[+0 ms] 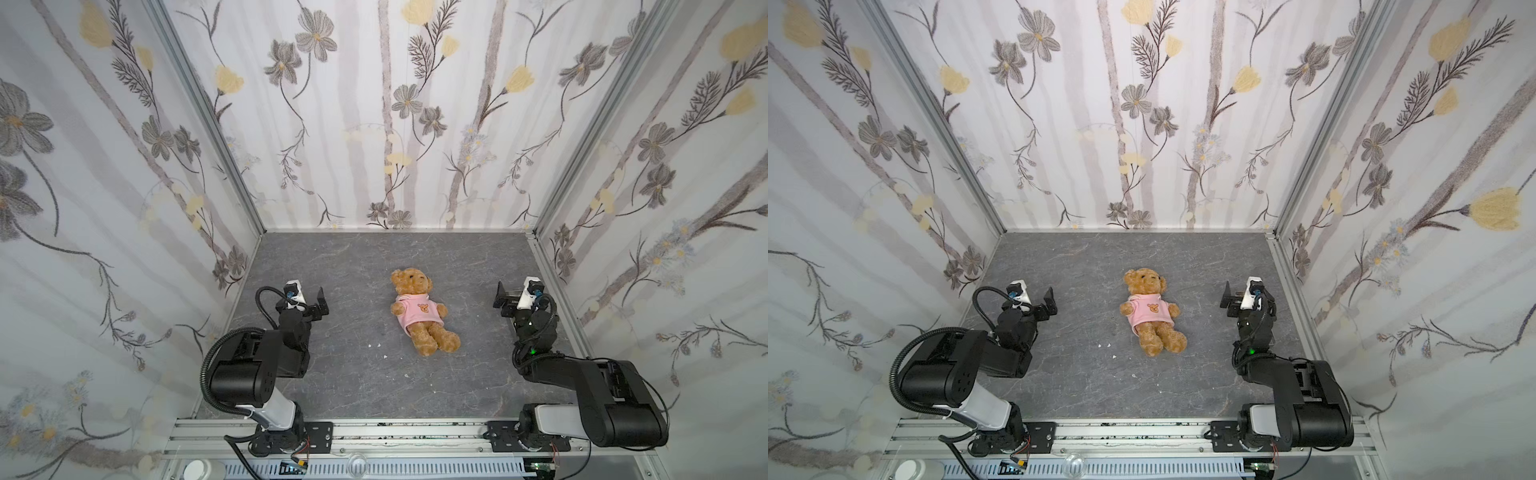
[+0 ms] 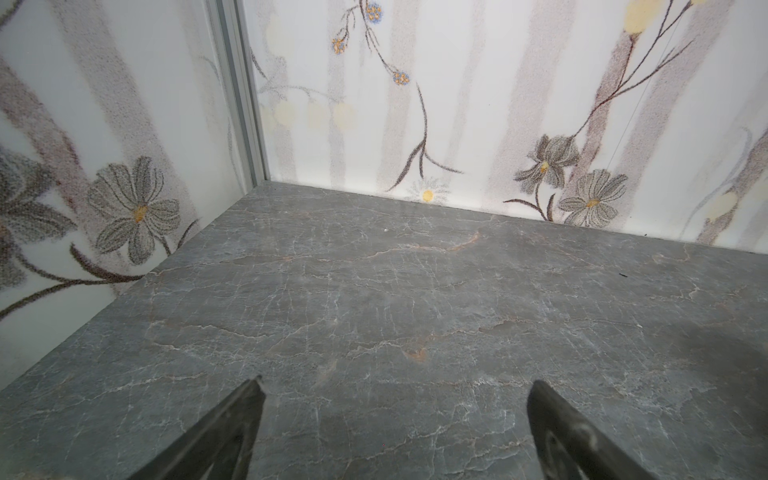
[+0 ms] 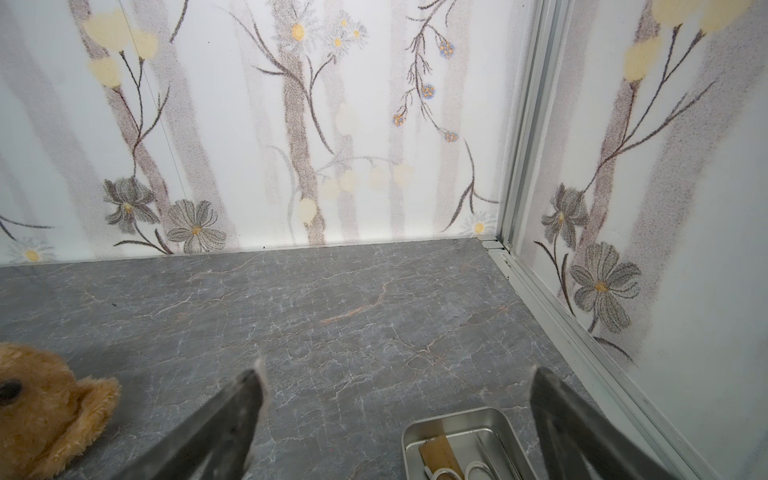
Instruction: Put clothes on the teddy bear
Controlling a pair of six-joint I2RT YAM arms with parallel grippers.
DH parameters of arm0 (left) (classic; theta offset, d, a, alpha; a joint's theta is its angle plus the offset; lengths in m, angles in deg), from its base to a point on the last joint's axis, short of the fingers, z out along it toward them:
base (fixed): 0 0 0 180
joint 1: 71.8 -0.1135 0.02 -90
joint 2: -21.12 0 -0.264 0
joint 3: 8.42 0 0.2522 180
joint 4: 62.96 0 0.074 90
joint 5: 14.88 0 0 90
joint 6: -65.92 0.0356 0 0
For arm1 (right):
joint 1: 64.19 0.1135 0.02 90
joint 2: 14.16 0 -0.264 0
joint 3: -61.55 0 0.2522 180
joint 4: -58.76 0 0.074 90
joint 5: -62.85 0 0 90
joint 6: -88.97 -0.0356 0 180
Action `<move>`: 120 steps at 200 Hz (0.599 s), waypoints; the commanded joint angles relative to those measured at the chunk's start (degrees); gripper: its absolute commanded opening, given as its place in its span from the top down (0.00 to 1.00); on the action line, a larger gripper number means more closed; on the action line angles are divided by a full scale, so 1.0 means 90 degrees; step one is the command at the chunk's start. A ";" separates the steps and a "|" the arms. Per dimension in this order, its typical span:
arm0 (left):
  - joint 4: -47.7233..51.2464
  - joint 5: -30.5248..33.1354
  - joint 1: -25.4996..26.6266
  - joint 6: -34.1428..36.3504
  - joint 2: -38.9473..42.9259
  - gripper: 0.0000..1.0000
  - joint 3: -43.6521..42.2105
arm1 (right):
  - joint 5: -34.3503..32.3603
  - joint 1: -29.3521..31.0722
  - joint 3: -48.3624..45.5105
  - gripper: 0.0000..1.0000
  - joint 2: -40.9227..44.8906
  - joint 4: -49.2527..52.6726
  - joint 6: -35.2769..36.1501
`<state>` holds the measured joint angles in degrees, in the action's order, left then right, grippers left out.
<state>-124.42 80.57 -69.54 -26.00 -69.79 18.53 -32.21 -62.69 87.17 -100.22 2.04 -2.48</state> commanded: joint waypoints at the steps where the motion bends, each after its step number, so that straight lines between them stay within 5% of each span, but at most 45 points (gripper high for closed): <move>1: -0.0212 -0.0027 0.0002 -0.0012 -0.0006 0.00 0.0047 | -0.0021 0.0009 0.0019 0.00 -0.0027 -0.0382 -0.0005; 120: -0.0165 -0.0068 0.0003 0.0012 0.0000 0.00 0.0066 | -0.0024 0.0019 0.0001 0.00 -0.0037 -0.0401 -0.0008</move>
<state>-124.38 80.00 -69.50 -25.95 -69.79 18.77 -32.21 -62.58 87.08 -100.33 0.62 -2.46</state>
